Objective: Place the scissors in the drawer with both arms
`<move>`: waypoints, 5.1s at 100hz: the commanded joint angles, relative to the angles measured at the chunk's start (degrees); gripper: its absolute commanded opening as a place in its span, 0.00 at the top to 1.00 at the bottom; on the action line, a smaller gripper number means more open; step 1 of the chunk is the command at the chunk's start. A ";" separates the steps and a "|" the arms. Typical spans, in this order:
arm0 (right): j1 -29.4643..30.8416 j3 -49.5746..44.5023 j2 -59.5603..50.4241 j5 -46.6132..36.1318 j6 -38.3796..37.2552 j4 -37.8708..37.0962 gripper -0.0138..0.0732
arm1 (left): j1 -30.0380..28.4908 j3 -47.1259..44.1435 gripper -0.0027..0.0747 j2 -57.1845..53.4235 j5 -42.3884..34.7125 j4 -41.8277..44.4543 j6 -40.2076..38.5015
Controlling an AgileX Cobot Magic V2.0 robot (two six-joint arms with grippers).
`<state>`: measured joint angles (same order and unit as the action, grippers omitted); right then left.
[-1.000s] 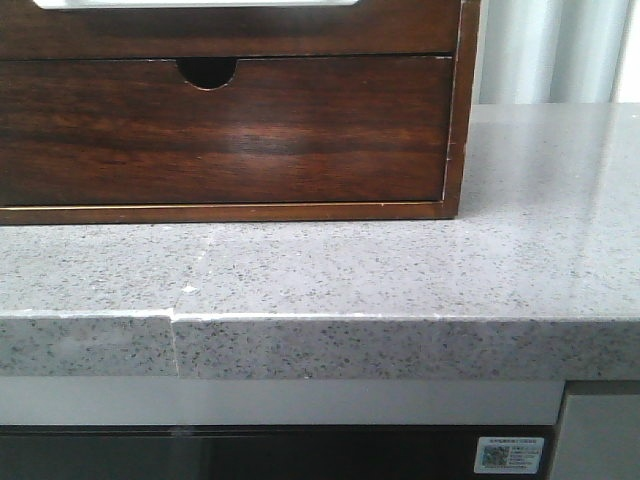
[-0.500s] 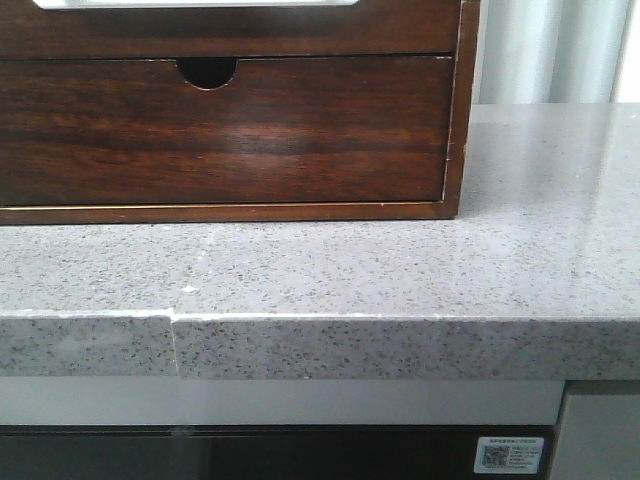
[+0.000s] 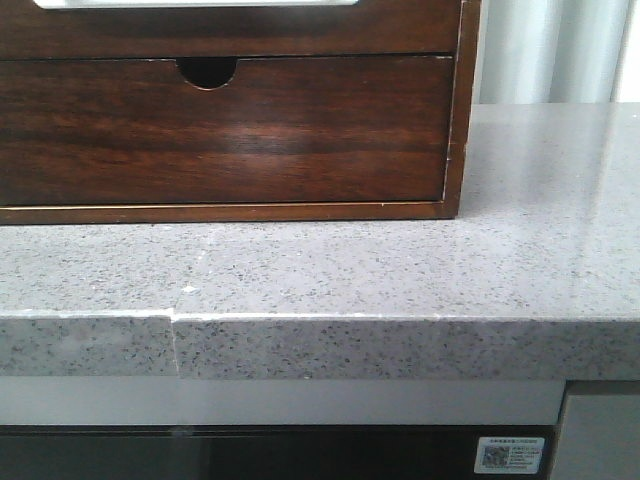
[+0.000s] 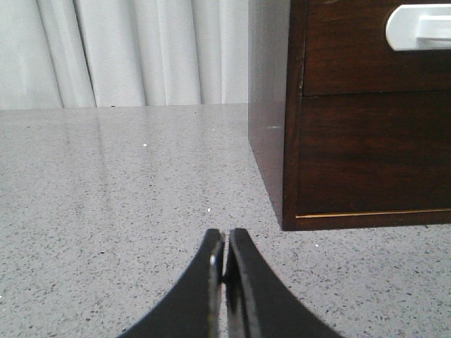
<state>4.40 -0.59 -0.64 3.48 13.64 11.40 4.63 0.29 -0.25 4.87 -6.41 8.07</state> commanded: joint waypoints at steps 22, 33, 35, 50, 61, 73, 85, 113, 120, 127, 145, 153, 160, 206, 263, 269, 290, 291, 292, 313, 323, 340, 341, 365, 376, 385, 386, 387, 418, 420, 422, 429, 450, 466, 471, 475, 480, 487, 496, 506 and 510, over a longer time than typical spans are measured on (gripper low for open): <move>0.30 7.97 0.35 2.36 0.25 3.83 0.92 | -0.13 3.96 0.99 -1.50 -8.07 -6.87 -0.71; 0.30 14.32 4.06 7.91 0.25 3.83 0.92 | -0.13 10.47 0.99 0.72 -3.79 -6.99 -0.71; 0.30 15.11 5.08 8.77 0.25 3.83 0.92 | -0.13 11.85 0.99 1.18 -2.68 -6.99 -0.71; 0.30 22.94 13.78 12.95 0.25 3.83 0.92 | -0.13 21.44 0.99 7.50 5.09 -6.99 -0.71; 0.30 27.94 20.00 15.74 0.25 3.55 0.92 | -0.13 26.98 0.99 12.82 10.28 -6.62 -0.45; 0.30 32.39 26.63 17.60 0.25 0.59 0.92 | -0.13 30.83 0.99 17.44 11.45 -6.01 -0.06; 0.30 35.44 31.21 19.31 0.25 -1.03 0.92 | -0.13 31.67 0.99 19.77 10.88 -5.01 -0.06; 0.30 36.42 34.83 18.92 0.25 -1.38 0.92 | -0.13 31.67 0.99 20.48 10.88 -4.78 -0.06; 0.30 36.42 34.83 18.92 0.25 -1.38 0.92 | -0.13 31.67 0.99 20.48 10.88 -4.78 -0.06; 0.30 36.42 34.83 18.82 0.25 -1.38 0.92 | -0.13 31.67 0.99 20.48 10.88 -4.78 -0.06; 0.30 36.42 34.83 18.93 0.25 -1.38 0.92 | -0.13 31.67 0.99 20.48 10.88 -5.09 -0.06; 0.30 36.42 34.83 18.93 0.25 -1.38 0.92 | -0.13 31.67 0.99 20.48 10.76 -5.09 -0.06; 0.30 36.42 34.83 18.93 0.25 -1.38 0.92 | -0.13 31.67 0.99 20.48 10.76 -5.18 -0.06; 0.30 36.42 34.83 11.74 0.16 -1.96 0.29 | -0.37 31.67 0.50 20.75 10.97 -5.18 -0.19; 0.30 36.42 34.83 11.95 0.16 -1.96 0.26 | -0.37 31.67 0.30 20.75 10.15 -15.84 -0.19; 0.30 36.42 34.83 12.46 0.16 -1.96 0.26 | -0.37 31.57 0.30 20.79 9.91 -22.52 -0.19; 0.30 36.42 34.83 12.47 0.16 -4.49 0.26 | -0.37 30.84 0.30 24.83 10.54 -41.95 -0.19; 0.30 36.42 34.83 12.47 0.16 -4.80 0.26 | -0.37 30.84 0.30 25.38 10.70 -42.32 -0.19; 0.30 36.42 34.83 12.47 0.16 -4.96 0.26 | -0.37 30.84 0.30 25.66 10.86 -42.69 -0.19; 0.34 36.42 34.83 12.36 0.16 -4.95 0.26 | -0.37 32.46 0.30 36.39 16.92 -49.31 1.23; 0.87 36.42 35.18 12.22 -0.98 -4.95 0.26 | -0.37 34.43 0.30 41.90 20.70 -56.42 9.01; 3.20 36.46 38.29 13.54 -1.26 -4.44 0.26 | -0.37 36.78 0.30 49.24 25.47 -72.05 23.53; 3.27 36.57 38.41 13.73 -1.26 -4.44 0.26 | -0.37 36.90 0.30 49.55 25.93 -72.62 24.56; 3.32 37.29 41.60 15.80 -1.26 -4.30 0.26 | -0.37 38.51 0.30 58.60 33.74 -91.38 40.15; 3.32 37.29 41.72 15.80 -1.26 -4.30 0.26 | -0.37 38.51 0.30 62.34 37.91 -98.01 45.28; 3.32 37.29 41.72 15.69 -1.26 -4.30 0.26 | -0.37 38.68 0.30 64.98 40.31 -100.64 47.75; 3.32 37.29 41.72 15.69 -1.26 -4.30 0.26 | -0.37 38.70 0.30 65.39 40.32 -100.64 47.75; 3.32 37.29 41.72 15.69 -1.26 -4.30 0.26 | -0.37 38.81 0.30 65.58 40.61 -100.64 47.75; 3.32 37.29 41.72 15.69 -1.26 -4.30 0.26 | -0.37 43.66 0.30 72.90 48.03 -100.64 49.08; 3.32 37.29 41.72 15.69 -1.26 -4.30 0.26 | -0.37 43.98 0.30 73.14 48.20 -100.64 49.08; 3.32 37.29 41.72 15.69 -1.26 -4.30 0.26 | -0.37 44.20 0.30 73.44 48.46 -100.64 49.08; 3.32 37.29 41.72 15.69 -1.15 -4.30 0.26 | -0.37 44.85 0.32 74.20 48.46 -100.64 49.08; 3.32 37.29 41.72 15.69 -1.15 -4.30 0.26 | -0.37 45.02 0.55 74.51 48.59 -100.64 49.08; 3.32 37.29 41.72 15.69 -1.15 -4.30 0.26 | -0.37 45.02 0.69 74.51 48.92 -100.64 49.08; 3.32 37.29 41.72 15.69 -1.15 -4.30 0.26 | -0.37 45.02 0.72 74.51 49.45 -100.64 49.08; 3.32 37.29 41.72 15.69 -1.15 -4.30 0.26 | -0.37 45.02 0.75 74.51 49.93 -100.64 49.08; 3.32 37.29 41.72 15.69 -1.15 -4.30 0.26 | -0.37 45.02 0.77 74.51 50.76 -100.44 49.08; 3.32 37.29 41.72 15.69 -1.15 -4.30 0.26 | -0.45 45.02 0.80 74.51 52.26 -99.90 49.08; 3.32 37.29 41.72 15.69 -1.15 -4.40 0.26 | -0.45 45.02 0.83 74.40 54.46 -98.74 49.49; 3.32 37.29 41.72 15.69 -1.15 -4.40 0.26 | -0.45 44.77 0.85 73.37 54.99 -97.02 49.49; 3.32 37.29 41.72 15.69 -1.15 -4.40 0.26 | -0.45 44.80 0.86 72.77 55.05 -95.95 49.49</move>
<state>7.30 34.54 40.97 23.07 12.24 7.05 4.08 43.42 75.73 54.45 -103.12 52.78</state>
